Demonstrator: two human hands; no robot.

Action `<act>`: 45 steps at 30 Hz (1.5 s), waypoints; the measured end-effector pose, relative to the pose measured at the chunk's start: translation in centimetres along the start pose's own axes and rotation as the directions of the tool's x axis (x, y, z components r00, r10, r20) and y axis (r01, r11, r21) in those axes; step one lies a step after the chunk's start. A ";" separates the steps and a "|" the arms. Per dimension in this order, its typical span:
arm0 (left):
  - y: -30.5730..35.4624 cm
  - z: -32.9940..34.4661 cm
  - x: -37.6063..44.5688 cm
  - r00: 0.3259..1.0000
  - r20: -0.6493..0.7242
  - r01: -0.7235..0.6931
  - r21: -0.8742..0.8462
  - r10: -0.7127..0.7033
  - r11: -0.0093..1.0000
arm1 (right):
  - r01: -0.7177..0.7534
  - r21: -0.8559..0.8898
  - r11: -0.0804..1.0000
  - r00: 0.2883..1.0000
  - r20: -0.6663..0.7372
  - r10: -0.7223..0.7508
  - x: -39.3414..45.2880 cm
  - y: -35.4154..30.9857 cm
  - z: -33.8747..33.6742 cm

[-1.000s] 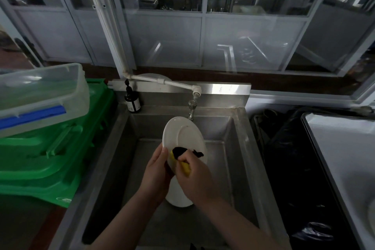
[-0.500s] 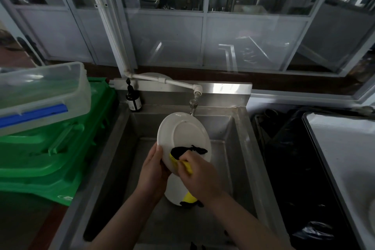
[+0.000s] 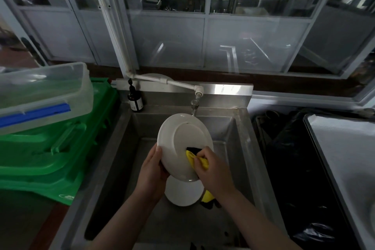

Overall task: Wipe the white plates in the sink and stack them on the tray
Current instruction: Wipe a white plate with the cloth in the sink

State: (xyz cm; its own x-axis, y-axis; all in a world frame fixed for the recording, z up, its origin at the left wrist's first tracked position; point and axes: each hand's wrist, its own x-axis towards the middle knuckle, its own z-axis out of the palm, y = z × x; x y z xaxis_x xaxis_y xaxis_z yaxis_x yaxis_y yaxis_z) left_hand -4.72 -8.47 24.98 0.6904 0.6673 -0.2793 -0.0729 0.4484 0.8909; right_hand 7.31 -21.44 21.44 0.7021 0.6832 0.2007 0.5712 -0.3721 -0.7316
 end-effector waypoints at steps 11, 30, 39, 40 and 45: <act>0.1 0.1 -0.1 1.000 -0.002 0.008 -0.100 -0.008 0.995 | -0.116 0.065 0.991 0.986 -0.110 0.123 -0.9 2.7 -1.2; 0.4 0.4 -0.1 0.999 0.026 -0.024 -0.138 0.028 0.990 | -0.226 0.155 0.962 0.959 -0.139 0.248 -0.7 2.4 -1.5; 0.3 0.7 -0.4 0.999 0.023 -0.031 -0.085 0.033 0.996 | -0.119 0.062 0.991 0.988 -0.089 0.124 -1.4 0.2 0.3; 0.3 0.8 -0.4 0.999 0.022 -0.030 -0.080 0.031 0.996 | -0.111 0.059 0.992 0.991 -0.072 0.115 -1.4 -0.3 0.5; 0.1 0.9 -0.3 1.000 0.004 -0.010 -0.087 0.010 0.996 | -0.063 -0.002 0.998 0.998 -0.017 0.063 -1.6 -2.5 1.0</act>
State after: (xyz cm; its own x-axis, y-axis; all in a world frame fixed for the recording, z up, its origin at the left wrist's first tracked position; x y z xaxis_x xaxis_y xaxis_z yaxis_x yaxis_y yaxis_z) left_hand -4.26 -9.19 25.43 0.6928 0.6693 -0.2685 -0.1422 0.4918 0.8590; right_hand 4.32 -20.99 22.24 0.7440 0.6473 0.1656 0.5265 -0.4155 -0.7417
